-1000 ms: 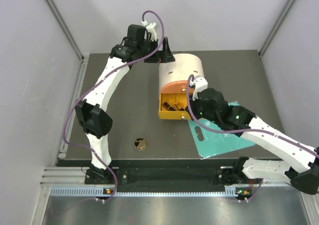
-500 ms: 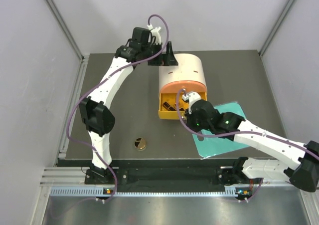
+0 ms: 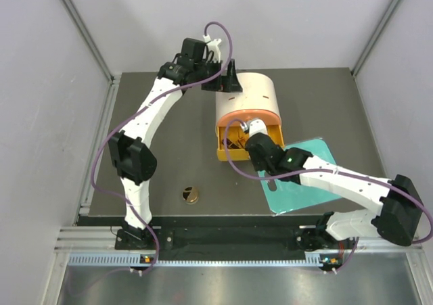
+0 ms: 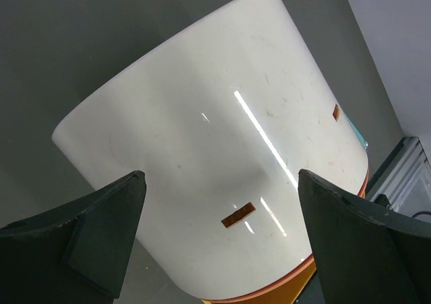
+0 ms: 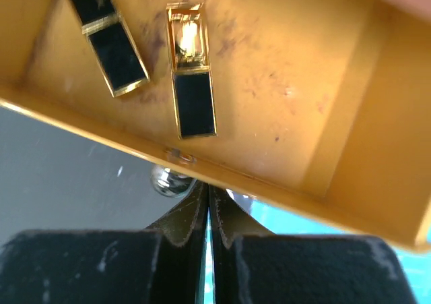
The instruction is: Organize the makeup
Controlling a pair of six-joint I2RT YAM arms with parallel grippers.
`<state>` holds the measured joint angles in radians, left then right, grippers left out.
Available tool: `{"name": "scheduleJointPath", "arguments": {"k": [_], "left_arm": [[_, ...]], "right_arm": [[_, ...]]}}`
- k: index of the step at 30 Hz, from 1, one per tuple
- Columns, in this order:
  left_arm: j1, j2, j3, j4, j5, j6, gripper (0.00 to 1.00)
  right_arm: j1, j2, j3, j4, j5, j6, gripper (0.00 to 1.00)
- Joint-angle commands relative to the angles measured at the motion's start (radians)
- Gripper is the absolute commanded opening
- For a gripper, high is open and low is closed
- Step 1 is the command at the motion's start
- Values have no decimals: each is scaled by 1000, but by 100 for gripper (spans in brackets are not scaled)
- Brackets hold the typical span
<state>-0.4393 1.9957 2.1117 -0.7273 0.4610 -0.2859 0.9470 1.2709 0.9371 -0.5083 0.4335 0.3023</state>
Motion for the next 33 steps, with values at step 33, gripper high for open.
{"name": "scheduleJointPath", "arguments": {"k": [33], "left_arm": [[-4,-9,4,-52,-2,47,99]], "right_arm": [[-10,317,213,458,442,-189,0]]}}
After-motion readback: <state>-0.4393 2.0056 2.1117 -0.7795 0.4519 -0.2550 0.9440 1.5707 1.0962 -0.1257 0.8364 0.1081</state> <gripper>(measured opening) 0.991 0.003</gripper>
